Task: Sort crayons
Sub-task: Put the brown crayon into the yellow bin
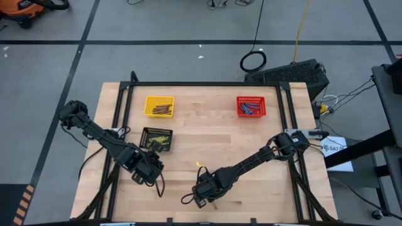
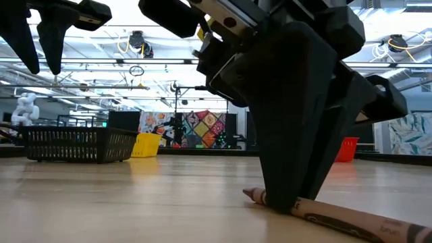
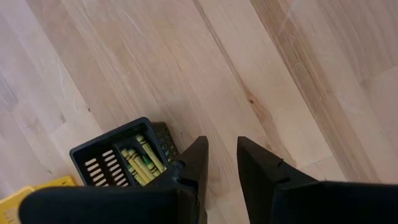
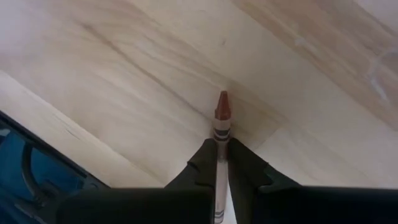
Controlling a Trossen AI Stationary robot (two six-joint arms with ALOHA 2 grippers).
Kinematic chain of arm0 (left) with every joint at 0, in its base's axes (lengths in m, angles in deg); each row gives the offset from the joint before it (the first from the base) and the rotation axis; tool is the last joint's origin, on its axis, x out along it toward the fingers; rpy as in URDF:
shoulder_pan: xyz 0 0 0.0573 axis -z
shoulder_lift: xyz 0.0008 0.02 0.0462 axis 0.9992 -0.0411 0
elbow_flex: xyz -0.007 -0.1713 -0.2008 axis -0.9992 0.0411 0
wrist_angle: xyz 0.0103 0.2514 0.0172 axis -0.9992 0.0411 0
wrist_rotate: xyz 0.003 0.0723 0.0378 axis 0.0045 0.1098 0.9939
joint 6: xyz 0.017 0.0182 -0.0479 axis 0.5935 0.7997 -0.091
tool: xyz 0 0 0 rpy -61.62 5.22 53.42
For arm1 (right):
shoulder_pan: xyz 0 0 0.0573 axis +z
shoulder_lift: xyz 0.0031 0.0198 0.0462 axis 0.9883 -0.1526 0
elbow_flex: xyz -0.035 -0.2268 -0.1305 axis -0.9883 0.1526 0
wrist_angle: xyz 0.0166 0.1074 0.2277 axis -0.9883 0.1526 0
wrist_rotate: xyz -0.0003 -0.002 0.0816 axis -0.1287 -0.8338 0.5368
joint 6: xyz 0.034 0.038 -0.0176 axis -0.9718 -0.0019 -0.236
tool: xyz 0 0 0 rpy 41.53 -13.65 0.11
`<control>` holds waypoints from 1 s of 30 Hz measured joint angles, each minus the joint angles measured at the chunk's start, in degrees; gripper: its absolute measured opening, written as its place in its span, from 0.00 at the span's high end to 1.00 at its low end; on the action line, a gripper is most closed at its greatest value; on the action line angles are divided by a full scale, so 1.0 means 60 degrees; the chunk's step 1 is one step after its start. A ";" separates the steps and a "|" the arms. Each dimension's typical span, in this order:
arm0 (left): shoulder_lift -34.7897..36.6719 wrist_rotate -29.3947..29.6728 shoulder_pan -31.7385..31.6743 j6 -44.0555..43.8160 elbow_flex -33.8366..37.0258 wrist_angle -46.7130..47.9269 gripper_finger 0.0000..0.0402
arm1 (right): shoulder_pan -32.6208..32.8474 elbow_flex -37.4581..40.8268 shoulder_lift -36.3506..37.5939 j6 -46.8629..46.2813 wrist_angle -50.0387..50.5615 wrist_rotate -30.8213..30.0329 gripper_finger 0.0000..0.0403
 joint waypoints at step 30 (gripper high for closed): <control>0.0004 -0.0503 0.0000 0.0068 0.0499 -0.1930 0.81 | 0.0079 0.0021 0.2426 0.2211 -0.1093 -0.4046 1.00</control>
